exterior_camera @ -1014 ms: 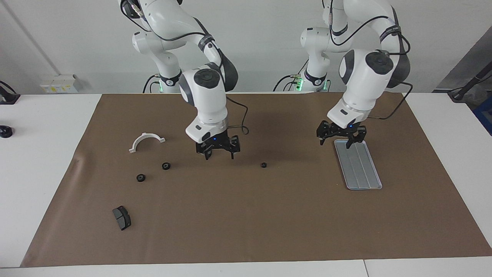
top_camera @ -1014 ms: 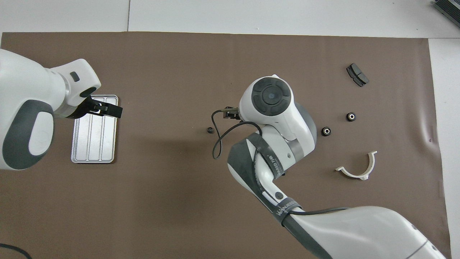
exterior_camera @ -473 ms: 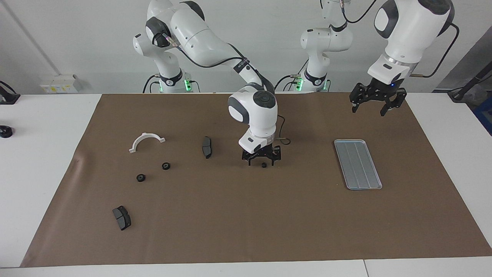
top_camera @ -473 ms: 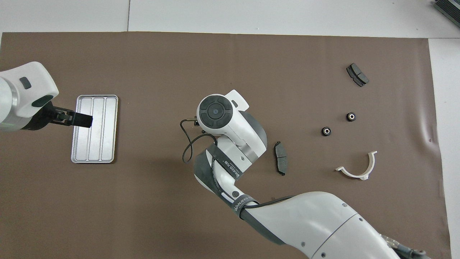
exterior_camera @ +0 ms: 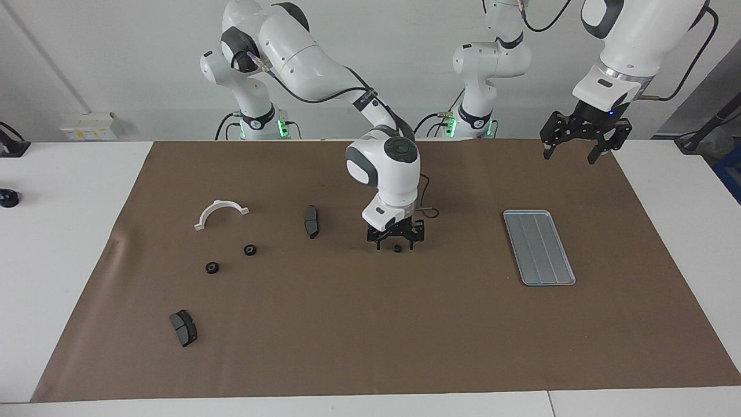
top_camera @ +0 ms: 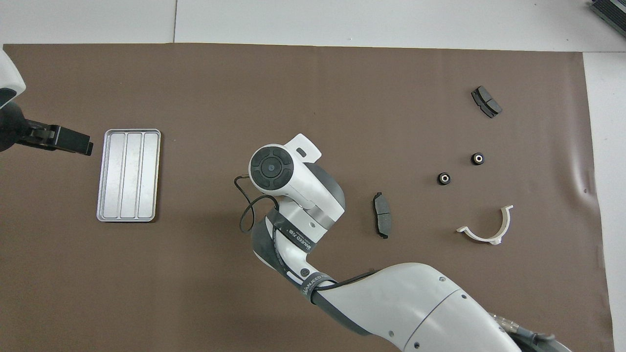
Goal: Place bearing gear from tray to pile
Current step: 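Carry the third gear toward the other gears with the right gripper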
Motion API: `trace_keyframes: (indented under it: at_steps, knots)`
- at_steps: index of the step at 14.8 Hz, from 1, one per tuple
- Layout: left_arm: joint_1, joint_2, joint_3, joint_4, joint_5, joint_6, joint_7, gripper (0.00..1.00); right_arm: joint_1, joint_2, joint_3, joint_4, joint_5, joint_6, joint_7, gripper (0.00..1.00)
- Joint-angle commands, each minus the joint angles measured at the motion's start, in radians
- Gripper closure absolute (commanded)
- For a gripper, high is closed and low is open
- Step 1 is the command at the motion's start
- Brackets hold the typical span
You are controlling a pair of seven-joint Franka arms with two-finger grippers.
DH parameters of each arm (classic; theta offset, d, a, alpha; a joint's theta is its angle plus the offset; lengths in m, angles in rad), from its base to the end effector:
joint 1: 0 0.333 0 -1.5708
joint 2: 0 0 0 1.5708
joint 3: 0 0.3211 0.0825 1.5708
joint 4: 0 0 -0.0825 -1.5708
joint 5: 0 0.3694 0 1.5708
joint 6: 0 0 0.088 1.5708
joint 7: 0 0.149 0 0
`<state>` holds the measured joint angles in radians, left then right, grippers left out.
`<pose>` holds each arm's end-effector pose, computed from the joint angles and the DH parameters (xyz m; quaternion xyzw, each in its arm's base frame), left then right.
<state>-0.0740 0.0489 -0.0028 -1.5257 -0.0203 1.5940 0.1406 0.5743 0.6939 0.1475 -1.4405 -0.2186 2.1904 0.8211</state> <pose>0.5568 -0.0458 0.5835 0.9940 -0.1083 0.0100 0.0099 0.5635 0.4524 0.2598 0.9985 -0.0073 0.0543 0.0091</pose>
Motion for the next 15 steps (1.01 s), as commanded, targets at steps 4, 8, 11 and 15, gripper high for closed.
trace_keyframes:
  at_steps: [4,8,11,15]
  knots:
    - [0.005,-0.003,0.001,-0.019,0.013,-0.057,0.014,0.0,-0.001,0.006,0.001,0.014,-0.021,-0.012,0.013,0.49]
    - [0.003,-0.058,0.0,-0.111,0.057,-0.049,0.013,0.0,-0.007,0.007,0.001,0.014,-0.019,0.008,0.012,0.55]
    - [0.005,-0.058,-0.002,-0.11,0.056,-0.048,0.01,0.0,-0.002,0.006,0.001,0.011,-0.021,0.008,0.016,1.0]
    - [0.006,-0.057,0.0,-0.11,0.056,-0.002,0.007,0.0,-0.011,-0.005,0.001,0.021,-0.021,-0.01,0.013,1.0]
